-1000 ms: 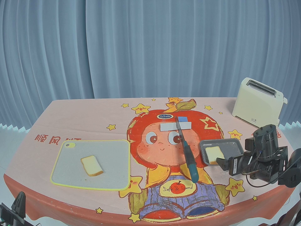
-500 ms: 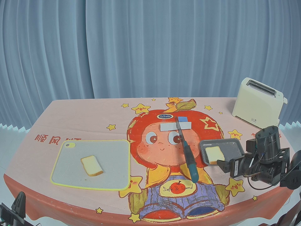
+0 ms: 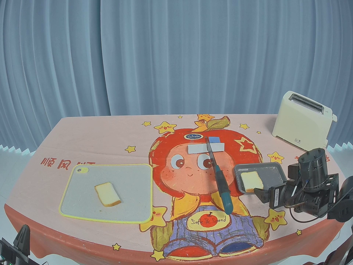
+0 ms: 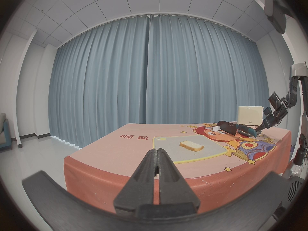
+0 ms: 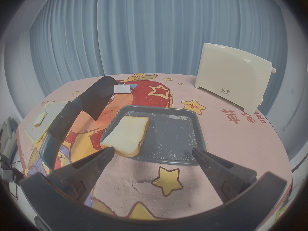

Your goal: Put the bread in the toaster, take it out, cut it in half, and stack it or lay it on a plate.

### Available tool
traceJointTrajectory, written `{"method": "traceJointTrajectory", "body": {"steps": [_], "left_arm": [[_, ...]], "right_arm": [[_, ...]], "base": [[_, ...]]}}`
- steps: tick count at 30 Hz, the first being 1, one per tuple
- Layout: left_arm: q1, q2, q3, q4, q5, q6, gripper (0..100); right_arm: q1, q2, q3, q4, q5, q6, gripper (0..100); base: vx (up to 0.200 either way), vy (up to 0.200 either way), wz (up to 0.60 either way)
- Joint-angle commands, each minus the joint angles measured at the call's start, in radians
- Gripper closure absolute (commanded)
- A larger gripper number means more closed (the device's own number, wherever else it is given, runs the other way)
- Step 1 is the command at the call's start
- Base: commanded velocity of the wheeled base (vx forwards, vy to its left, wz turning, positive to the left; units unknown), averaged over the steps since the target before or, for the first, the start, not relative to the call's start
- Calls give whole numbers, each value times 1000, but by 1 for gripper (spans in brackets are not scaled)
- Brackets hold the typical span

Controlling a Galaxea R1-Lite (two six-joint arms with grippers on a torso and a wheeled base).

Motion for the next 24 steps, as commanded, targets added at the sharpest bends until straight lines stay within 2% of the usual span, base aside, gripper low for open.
{"method": "traceJointTrajectory", "body": {"steps": [1,11,24], "left_arm": [[0,-13,18,0,0,0,100],[0,-12,18,0,0,0,100],[0,-12,18,0,0,0,100]], "right_arm": [[-5,1,-3,0,0,1,0],[-9,43,-9,-3,0,7,0],[3,1,-13,-3,0,4,0]], "base": [[0,0,0],[0,0,0],[0,0,0]]}}
